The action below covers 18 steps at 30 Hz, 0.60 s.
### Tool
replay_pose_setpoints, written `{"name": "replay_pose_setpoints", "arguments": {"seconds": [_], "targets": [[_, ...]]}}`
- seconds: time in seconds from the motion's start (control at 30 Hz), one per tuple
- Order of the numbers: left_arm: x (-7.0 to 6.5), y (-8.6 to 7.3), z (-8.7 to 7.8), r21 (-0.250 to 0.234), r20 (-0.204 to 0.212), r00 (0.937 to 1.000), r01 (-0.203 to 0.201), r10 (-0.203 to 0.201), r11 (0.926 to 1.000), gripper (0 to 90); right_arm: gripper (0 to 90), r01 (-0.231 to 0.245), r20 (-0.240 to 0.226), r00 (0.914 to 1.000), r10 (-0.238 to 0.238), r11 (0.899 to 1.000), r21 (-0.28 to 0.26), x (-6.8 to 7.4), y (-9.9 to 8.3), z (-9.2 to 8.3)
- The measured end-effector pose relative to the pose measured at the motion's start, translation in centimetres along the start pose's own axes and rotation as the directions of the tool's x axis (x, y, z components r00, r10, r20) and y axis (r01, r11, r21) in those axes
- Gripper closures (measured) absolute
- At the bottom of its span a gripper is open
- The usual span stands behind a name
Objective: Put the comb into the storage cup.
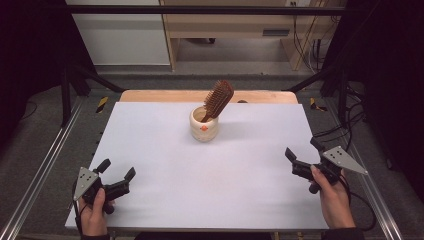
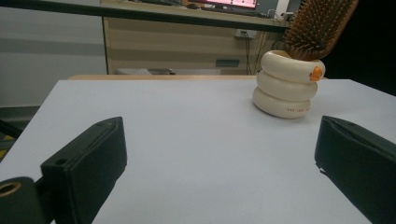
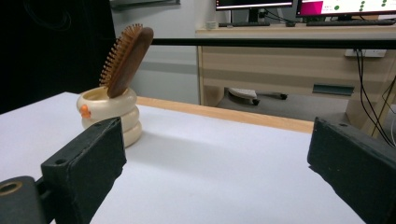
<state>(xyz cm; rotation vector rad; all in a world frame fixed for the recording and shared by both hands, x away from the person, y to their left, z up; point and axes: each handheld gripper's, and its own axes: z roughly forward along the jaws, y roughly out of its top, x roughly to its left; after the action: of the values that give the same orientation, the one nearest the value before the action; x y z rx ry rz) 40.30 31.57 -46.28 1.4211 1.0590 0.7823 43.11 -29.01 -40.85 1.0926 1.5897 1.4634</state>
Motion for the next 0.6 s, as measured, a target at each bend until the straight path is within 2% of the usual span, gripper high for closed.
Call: {"name": "replay_pose_setpoints", "arguments": {"seconds": [0.13, 0.37, 0.6], "targets": [[0.1, 0.2, -0.2, -0.026, 0.015, 0.9999, 0.009, -0.008, 0.9996, 2.5, 4.4, 0.000, -0.002, 1.0000, 0.000, 1.000, 0.009, 0.2, -1.2, -0.3], [-0.3, 0.1, 0.0, -0.011, 0.036, 0.9992, -0.017, 0.017, 0.9998, 2.6, 4.3, 0.015, -0.011, 0.9998, -0.015, 0.999, 0.030, 0.6, -3.1, -0.7], [-0.3, 0.0, 0.0, -0.012, 0.041, 0.9989, -0.022, 0.023, 0.9997, 2.6, 4.2, 0.055, -0.044, 0.9977, -0.053, 0.997, 0.061, 1.8, -4.8, -0.4]]}}
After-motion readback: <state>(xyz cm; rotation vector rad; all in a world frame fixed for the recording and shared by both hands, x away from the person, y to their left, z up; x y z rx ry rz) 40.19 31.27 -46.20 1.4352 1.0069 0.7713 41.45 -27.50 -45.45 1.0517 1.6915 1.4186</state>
